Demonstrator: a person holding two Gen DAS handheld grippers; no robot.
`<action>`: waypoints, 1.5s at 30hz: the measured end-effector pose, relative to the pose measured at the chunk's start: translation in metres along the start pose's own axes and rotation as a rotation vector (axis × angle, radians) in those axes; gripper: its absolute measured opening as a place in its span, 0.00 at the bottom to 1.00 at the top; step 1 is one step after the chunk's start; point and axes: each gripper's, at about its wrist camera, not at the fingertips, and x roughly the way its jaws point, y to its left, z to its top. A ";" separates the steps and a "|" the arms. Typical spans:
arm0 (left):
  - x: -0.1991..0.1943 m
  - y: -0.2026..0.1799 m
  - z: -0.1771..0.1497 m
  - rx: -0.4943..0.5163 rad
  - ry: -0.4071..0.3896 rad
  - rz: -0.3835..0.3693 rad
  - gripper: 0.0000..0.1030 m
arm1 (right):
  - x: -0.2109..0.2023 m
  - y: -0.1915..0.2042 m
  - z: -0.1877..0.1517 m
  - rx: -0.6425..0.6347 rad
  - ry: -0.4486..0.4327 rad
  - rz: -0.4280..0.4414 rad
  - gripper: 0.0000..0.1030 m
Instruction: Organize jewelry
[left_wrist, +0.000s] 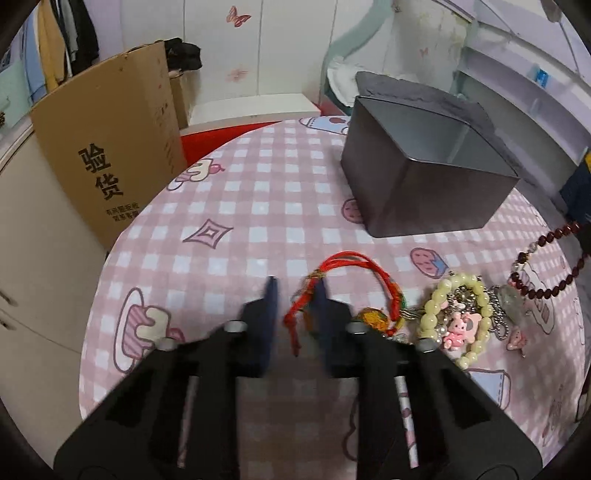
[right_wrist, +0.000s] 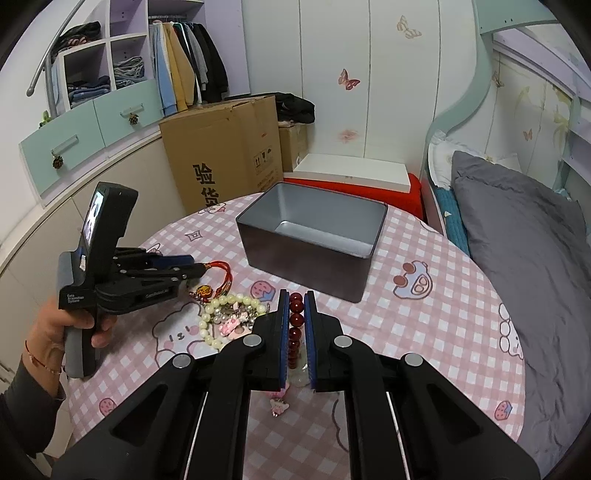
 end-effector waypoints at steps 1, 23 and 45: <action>-0.003 0.002 0.000 -0.010 -0.007 -0.015 0.04 | 0.000 -0.001 0.002 -0.003 -0.004 0.000 0.06; -0.124 -0.036 0.089 0.063 -0.350 -0.317 0.04 | -0.002 -0.024 0.073 -0.012 -0.142 0.012 0.06; 0.008 -0.062 0.108 0.048 -0.062 -0.281 0.07 | 0.066 -0.049 0.055 0.095 -0.021 0.051 0.07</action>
